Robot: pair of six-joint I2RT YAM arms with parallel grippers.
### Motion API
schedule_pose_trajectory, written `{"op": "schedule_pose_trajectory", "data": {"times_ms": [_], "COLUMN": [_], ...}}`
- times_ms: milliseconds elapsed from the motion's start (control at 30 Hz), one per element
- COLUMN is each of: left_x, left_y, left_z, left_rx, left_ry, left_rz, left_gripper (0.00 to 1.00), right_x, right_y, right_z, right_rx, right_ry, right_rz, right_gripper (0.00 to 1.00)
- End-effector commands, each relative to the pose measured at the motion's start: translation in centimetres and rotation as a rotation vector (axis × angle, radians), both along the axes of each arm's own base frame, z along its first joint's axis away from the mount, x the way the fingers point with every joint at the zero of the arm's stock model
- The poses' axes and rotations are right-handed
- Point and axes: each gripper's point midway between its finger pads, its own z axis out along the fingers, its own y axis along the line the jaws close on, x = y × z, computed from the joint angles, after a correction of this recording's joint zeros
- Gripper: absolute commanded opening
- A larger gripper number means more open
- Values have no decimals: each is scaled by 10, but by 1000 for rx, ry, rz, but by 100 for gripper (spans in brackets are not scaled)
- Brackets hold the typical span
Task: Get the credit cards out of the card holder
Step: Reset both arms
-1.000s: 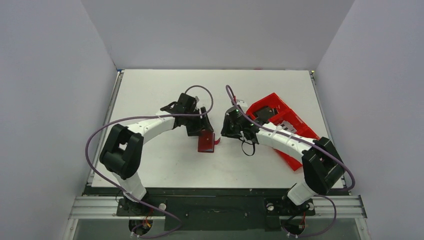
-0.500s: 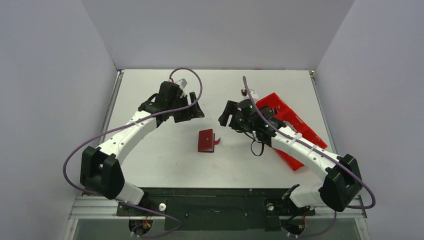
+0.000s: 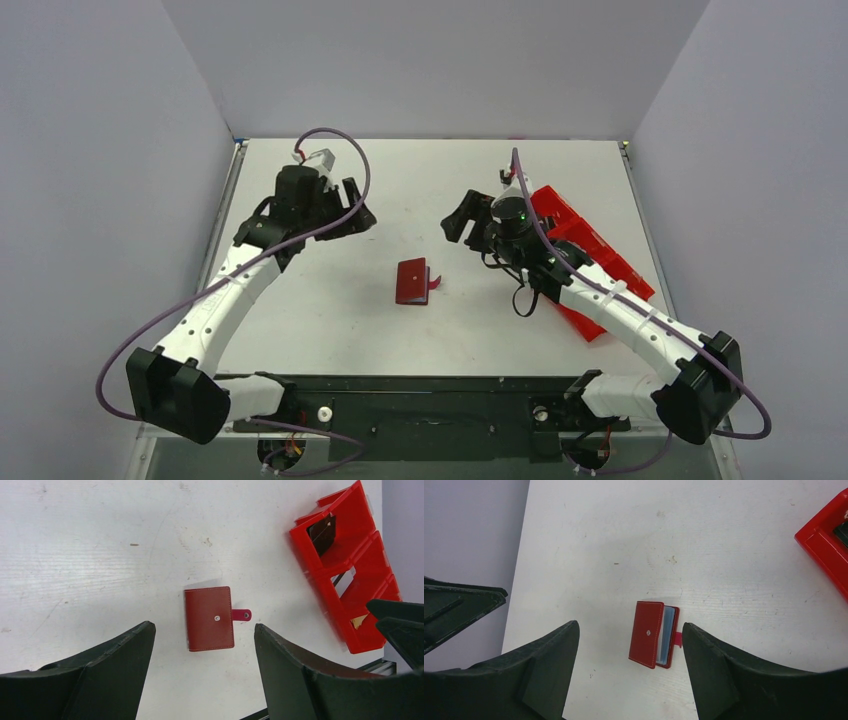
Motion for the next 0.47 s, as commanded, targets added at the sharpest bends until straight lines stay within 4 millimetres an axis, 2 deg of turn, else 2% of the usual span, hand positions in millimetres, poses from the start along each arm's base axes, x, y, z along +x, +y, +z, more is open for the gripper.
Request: {"op": "schedule_pose_trajectory", "data": {"times_ms": [0, 433], "left_x": [-2, -4], "left_y": [14, 19], "left_z": [4, 5], "left_rx": [22, 20], "left_ry": [-42, -54], "left_rz": [26, 40], "left_gripper": [71, 71], "right_x": [5, 5], "right_y": [-4, -6], "right_z": [16, 11], "right_rx": [37, 36], "right_ry": [-57, -57], "right_rz": [-35, -44], "right_gripper": [71, 71]}}
